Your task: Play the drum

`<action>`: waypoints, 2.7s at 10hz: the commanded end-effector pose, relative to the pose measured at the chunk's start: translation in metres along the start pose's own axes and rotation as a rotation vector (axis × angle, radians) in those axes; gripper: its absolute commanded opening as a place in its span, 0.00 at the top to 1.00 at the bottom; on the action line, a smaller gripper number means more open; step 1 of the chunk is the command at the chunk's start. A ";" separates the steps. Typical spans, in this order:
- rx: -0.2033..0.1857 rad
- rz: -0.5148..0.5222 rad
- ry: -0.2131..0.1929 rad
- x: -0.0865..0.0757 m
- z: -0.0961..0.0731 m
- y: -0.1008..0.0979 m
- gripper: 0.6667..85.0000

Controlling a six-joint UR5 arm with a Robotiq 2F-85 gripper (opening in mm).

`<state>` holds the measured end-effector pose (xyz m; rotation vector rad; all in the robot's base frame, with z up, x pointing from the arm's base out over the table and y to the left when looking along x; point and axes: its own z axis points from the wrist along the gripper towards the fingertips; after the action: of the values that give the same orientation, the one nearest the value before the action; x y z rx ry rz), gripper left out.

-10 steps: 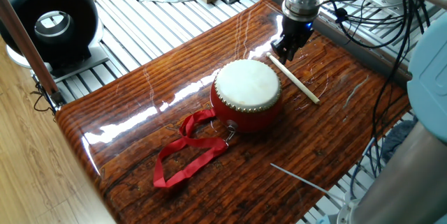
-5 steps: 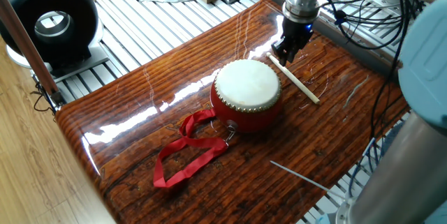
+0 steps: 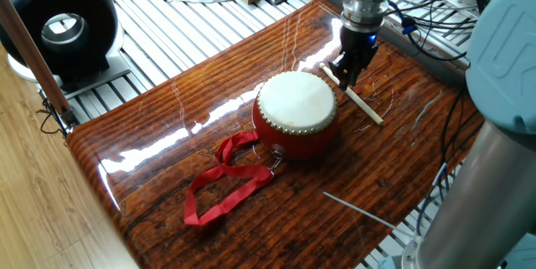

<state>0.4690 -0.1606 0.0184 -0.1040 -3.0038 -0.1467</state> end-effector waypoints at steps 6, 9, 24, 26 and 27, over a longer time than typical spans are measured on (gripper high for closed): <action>0.029 -0.065 0.048 0.006 0.013 0.002 0.70; 0.021 -0.087 0.052 0.007 0.015 0.002 0.70; -0.002 -0.132 0.079 0.022 0.012 0.008 0.86; -0.024 -0.156 0.096 0.021 0.010 0.005 0.78; -0.045 -0.164 0.101 0.020 0.008 0.002 0.77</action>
<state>0.4455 -0.1551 0.0101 0.1269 -2.9161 -0.1639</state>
